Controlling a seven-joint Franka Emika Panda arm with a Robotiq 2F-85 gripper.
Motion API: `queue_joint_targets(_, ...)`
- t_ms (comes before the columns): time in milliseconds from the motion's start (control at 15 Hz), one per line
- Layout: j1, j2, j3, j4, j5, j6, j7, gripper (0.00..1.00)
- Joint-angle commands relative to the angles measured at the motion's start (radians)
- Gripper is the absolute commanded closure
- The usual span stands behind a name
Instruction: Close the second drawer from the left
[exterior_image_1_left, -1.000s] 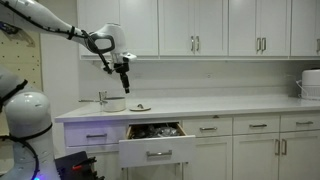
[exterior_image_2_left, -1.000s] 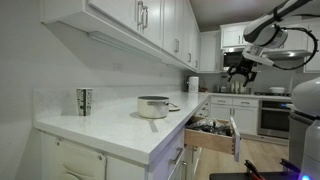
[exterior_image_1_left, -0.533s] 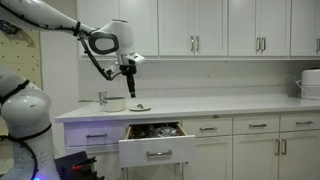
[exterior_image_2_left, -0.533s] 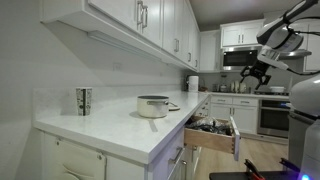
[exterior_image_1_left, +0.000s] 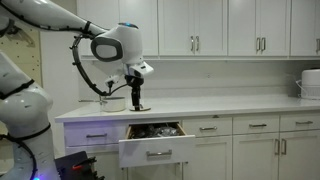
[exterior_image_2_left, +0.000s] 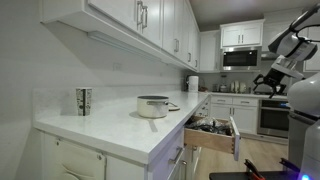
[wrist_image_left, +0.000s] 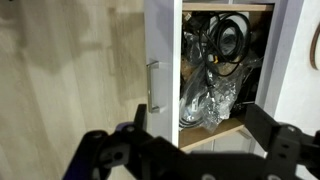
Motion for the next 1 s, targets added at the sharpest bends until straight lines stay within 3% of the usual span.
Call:
queue_joint_targets(0, -0.035, 0.098, -0.022, 0.03, 0.047, 0.012, -0.074, 0.0)
queue_joint_targets(467, -0.073, 0.243, -0.062, 0.004, 0.045, 0.066, -0.224, 0.0)
queue_joint_targets(533, -0.079, 0.266, -0.064, -0.002, 0.046, 0.079, -0.241, 0.25)
queue_joint_targets(667, -0.094, 0.314, -0.077, -0.005, 0.053, 0.105, -0.287, 0.34)
queue_joint_targets(933, -0.118, 0.41, -0.098, -0.007, 0.104, 0.172, -0.375, 0.66)
